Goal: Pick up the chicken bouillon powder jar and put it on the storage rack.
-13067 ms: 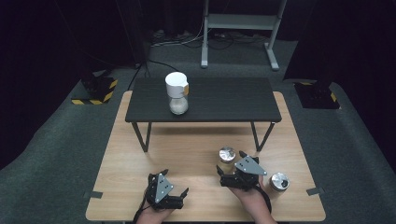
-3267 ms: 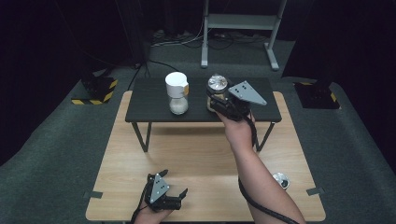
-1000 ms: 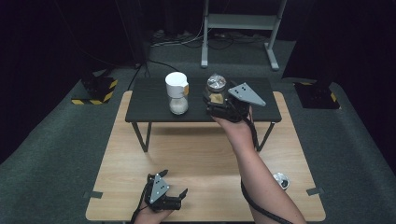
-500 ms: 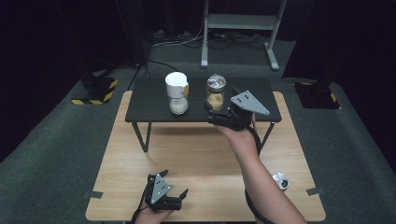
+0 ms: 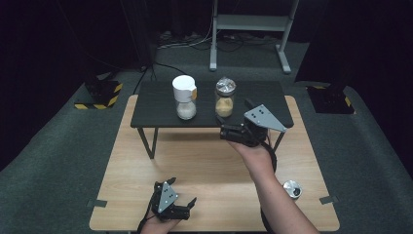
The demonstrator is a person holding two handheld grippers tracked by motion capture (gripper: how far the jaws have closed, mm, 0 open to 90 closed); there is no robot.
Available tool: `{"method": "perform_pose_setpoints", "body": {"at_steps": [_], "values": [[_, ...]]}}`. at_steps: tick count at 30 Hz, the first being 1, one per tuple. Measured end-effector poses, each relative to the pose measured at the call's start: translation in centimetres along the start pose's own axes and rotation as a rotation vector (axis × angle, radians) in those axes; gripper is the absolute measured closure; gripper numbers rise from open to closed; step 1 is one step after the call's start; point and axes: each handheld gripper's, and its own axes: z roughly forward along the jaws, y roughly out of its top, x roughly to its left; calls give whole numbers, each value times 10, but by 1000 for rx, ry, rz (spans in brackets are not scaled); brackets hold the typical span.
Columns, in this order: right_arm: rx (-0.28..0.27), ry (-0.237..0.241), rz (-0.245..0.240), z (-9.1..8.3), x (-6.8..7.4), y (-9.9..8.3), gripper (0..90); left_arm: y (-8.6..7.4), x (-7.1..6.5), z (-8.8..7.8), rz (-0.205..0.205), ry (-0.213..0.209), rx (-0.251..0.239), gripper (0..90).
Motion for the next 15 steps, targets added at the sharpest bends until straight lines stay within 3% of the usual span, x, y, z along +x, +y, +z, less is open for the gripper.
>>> {"method": "perform_pose_setpoints", "body": {"at_steps": [15], "values": [[17,12,-29,-20,6,-12,0,0,0,0,2,-2,1,7]]}}
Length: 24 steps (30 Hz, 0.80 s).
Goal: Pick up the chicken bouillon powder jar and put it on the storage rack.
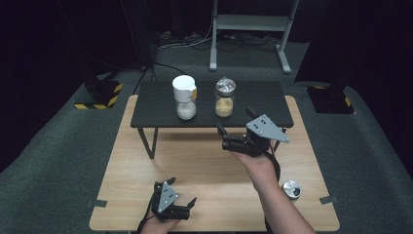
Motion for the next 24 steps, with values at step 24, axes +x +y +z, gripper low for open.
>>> {"method": "perform_pose_setpoints", "body": {"at_steps": [24], "values": [[69,11,-32,-24,2,-38,0,0,-1,1,8,2,5,7]]}}
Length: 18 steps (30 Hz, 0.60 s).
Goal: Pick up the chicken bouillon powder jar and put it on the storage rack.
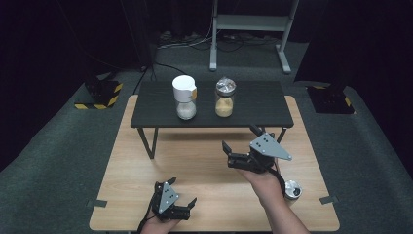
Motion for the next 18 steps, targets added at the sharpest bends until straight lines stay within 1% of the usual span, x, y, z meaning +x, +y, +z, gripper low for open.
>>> {"method": "perform_pose_setpoints", "body": {"at_steps": [5,6,8,11,13,14,17,18], "values": [[21,-2,-13,-3,2,-12,0,0,1,0,-2,-1,-1,7],[29,1,-12,-4,3,-17,0,0,1,0,-2,-1,0,7],[33,2,-15,-5,4,-19,0,0,0,0,-1,0,0,7],[57,0,-19,-6,5,-28,0,0,0,0,0,0,-1,7],[76,0,-23,-8,7,-38,0,0,0,0,0,-2,-1,7],[76,0,-23,-8,7,-38,0,0,0,0,0,-2,-1,7],[99,5,-22,-10,10,-49,0,0,0,0,2,-2,-1,7],[108,11,-26,-11,11,-57,0,0,0,0,3,-2,-1,7]]}}
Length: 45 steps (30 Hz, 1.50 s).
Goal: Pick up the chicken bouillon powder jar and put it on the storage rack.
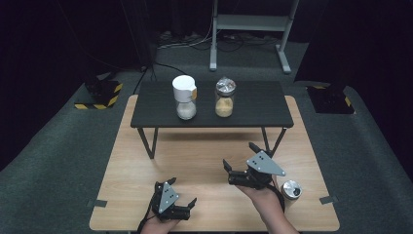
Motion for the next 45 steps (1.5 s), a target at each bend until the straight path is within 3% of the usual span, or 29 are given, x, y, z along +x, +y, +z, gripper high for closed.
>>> {"method": "perform_pose_setpoints", "body": {"at_steps": [18,27,38,45], "values": [[99,32,-3,-5,15,-57,0,0,0,0,5,3,1,7],[153,23,-15,-7,20,-83,0,0,-1,0,10,1,4,7],[217,-1,-60,-6,25,-106,0,0,-1,0,15,-5,0,7],[240,-19,-109,-6,26,-108,0,0,-1,-1,11,-7,-7,7]]}}
